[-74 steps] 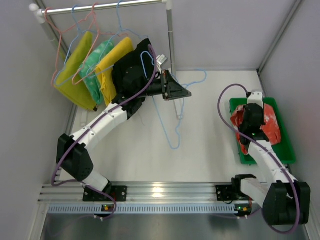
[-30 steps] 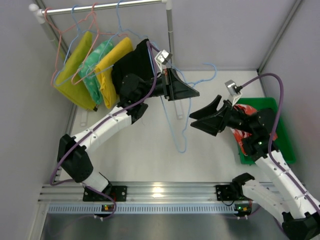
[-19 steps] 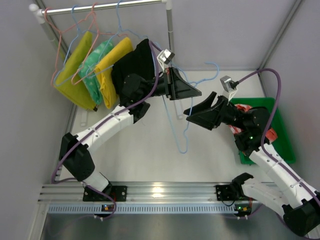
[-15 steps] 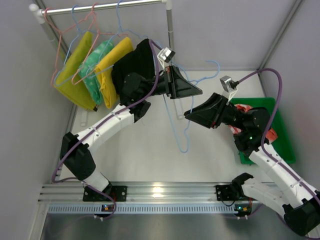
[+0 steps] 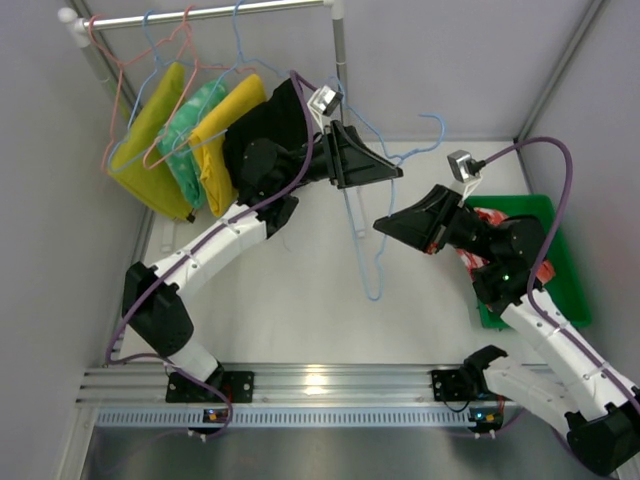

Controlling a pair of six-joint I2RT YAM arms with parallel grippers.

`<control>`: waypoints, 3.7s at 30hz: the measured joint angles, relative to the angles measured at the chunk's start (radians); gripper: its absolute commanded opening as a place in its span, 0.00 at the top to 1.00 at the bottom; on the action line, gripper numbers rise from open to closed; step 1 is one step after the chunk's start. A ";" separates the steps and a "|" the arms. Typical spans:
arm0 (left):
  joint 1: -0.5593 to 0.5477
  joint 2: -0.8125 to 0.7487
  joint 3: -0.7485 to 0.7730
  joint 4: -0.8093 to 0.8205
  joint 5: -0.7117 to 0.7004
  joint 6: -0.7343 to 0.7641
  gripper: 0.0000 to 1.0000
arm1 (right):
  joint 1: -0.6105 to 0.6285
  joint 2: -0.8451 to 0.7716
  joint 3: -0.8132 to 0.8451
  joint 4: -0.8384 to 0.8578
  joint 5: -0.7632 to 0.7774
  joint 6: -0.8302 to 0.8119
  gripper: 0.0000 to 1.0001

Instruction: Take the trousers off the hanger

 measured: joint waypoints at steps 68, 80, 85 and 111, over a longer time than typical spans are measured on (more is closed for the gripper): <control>-0.366 -0.333 -0.039 -1.065 -0.871 1.184 0.42 | 0.261 0.129 0.335 -0.723 0.994 -0.499 1.00; -0.404 -0.142 0.089 -1.142 -1.133 1.246 0.41 | 0.276 0.114 0.351 -0.806 1.129 -0.519 1.00; -0.406 -0.116 0.102 -1.166 -1.133 1.228 0.41 | 0.276 0.090 0.351 -0.808 1.143 -0.526 1.00; -0.344 -0.205 0.037 -1.201 -1.141 1.159 1.00 | 0.270 -0.013 0.295 -0.779 1.101 -0.609 0.13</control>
